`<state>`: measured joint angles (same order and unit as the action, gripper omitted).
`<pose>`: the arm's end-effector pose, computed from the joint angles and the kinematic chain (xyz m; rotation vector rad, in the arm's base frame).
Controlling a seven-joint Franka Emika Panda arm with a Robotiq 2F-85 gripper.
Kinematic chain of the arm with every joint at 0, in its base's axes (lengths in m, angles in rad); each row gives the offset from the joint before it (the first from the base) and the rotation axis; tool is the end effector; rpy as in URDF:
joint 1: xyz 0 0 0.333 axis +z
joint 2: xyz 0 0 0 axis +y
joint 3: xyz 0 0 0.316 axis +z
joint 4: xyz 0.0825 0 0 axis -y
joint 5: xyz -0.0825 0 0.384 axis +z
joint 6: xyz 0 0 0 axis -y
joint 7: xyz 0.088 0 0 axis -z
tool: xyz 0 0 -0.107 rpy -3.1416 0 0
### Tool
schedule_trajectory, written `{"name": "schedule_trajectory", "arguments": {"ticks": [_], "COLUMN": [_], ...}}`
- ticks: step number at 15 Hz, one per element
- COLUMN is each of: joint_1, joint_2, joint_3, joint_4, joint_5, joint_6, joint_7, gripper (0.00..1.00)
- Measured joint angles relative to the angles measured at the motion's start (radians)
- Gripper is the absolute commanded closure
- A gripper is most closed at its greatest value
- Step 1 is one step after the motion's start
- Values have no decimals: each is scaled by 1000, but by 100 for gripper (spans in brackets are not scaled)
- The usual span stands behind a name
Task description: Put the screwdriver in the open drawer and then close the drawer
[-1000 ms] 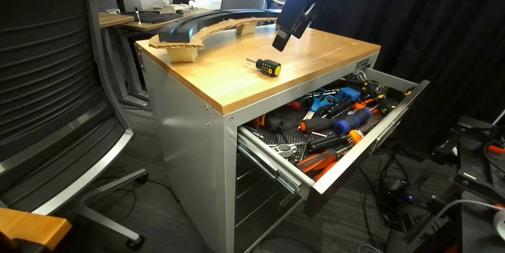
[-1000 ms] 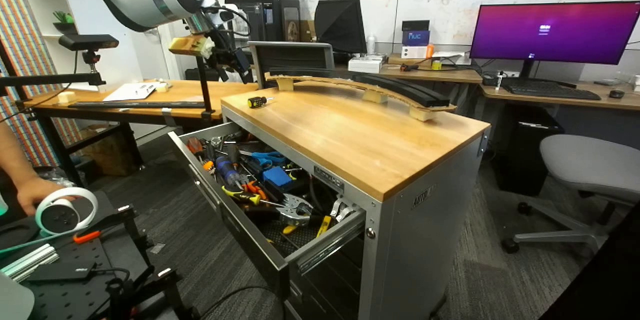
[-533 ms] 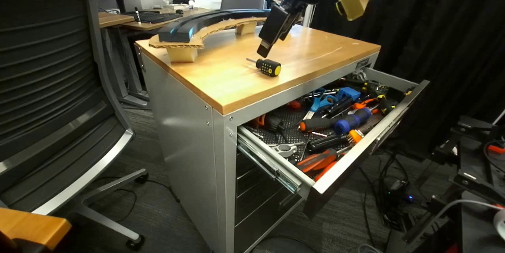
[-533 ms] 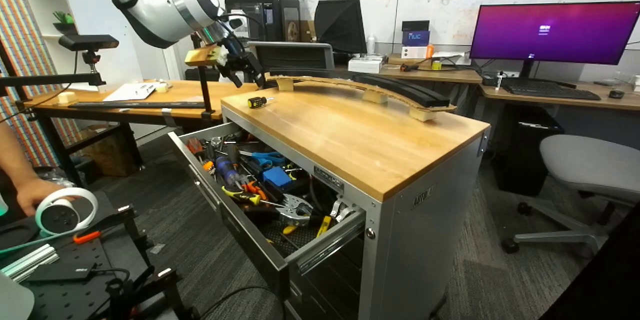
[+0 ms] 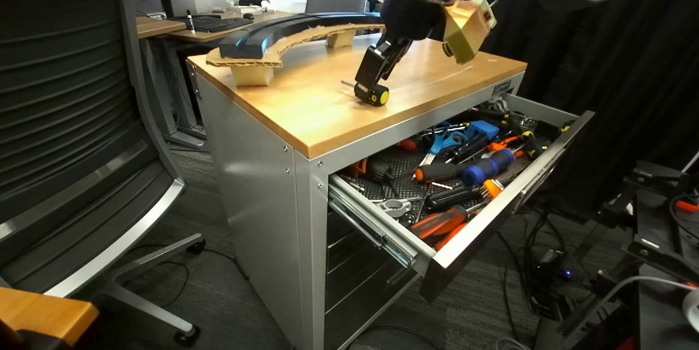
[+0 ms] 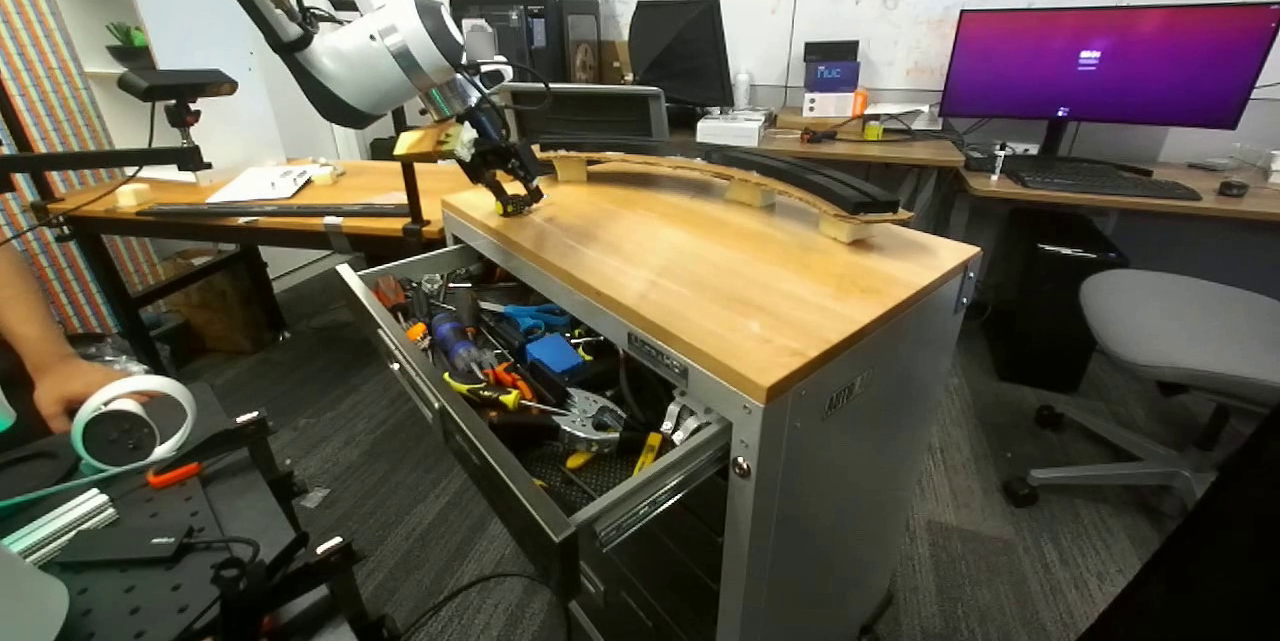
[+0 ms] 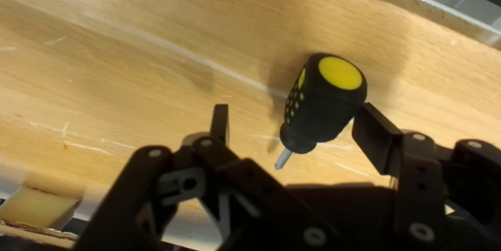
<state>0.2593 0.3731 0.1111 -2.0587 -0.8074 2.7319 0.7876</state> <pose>0.5613 0.2449 0.2783 2.8763 0.3883 0.6738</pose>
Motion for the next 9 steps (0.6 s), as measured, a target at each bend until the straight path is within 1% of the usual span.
{"name": "schedule_trajectory", "arguments": {"ticks": [1, 2, 5, 6, 7, 8, 9], "joint_1": [0, 1, 0, -2, -4, -19, -48], "joint_2": [6, 8, 9, 8, 6, 3, -2], "joint_3": [0, 0, 1, 6, 9, 27, 64], "joint_4": [4, 8, 15, 15, 13, 8, 2], "joint_5": [0, 0, 2, 14, 47, 94, 144], "joint_6": [2, 4, 4, 3, 2, -4, -10], "joint_7": [7, 12, 19, 10, -30, -106, -190], "gripper": [58, 67, 87, 82, 82, 83, 82]}}
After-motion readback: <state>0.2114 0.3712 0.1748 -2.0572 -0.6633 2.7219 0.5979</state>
